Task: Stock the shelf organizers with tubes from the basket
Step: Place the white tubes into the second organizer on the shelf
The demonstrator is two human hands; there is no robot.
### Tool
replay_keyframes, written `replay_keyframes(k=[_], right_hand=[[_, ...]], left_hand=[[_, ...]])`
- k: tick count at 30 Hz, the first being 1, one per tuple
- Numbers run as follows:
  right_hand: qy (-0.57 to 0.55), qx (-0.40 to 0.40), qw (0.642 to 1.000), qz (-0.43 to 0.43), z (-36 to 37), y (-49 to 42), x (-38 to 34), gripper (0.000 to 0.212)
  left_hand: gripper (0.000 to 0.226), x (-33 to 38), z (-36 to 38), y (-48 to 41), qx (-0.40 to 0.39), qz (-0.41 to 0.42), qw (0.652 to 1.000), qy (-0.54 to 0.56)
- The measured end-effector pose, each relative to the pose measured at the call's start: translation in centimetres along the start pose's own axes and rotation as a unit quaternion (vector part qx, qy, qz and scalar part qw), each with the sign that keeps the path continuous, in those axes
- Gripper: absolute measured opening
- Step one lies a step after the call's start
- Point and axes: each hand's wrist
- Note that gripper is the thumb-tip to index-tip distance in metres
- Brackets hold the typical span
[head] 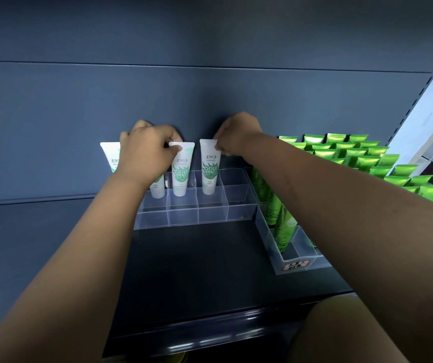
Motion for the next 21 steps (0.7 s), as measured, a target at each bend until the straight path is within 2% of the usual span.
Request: replay_keyframes(k=[2,12,17,21], right_hand=[[-0.038,-0.001,0.999,0.013,-0.2,0.1,0.1,0.025],[-0.069,-0.009,0.998,0.013,-0.4,0.7,0.2,0.018],[-0.046,-0.015,0.999,-0.009,-0.4,1.1,0.1,0.017],[0.034,-0.01,0.998,-0.058,-0.5,1.8,-0.1,0.02]], left_hand=[[0.006,-0.1,0.2,0.1,-0.002,-0.01,1.0,0.011],[0.006,-0.4,0.3,0.1,-0.018,-0.051,0.998,0.023],[0.004,-0.4,0.5,0.0,-0.016,-0.052,0.998,0.034],[0.003,-0.4,0.5,-0.1,-0.009,-0.052,0.998,0.046]])
Point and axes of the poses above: each hand's wrist, its own y-axis away from the middle knuckle, its own z-axis out of the palm, x = y × z, and after that the axes turned 10 degrees about -y, right-handed
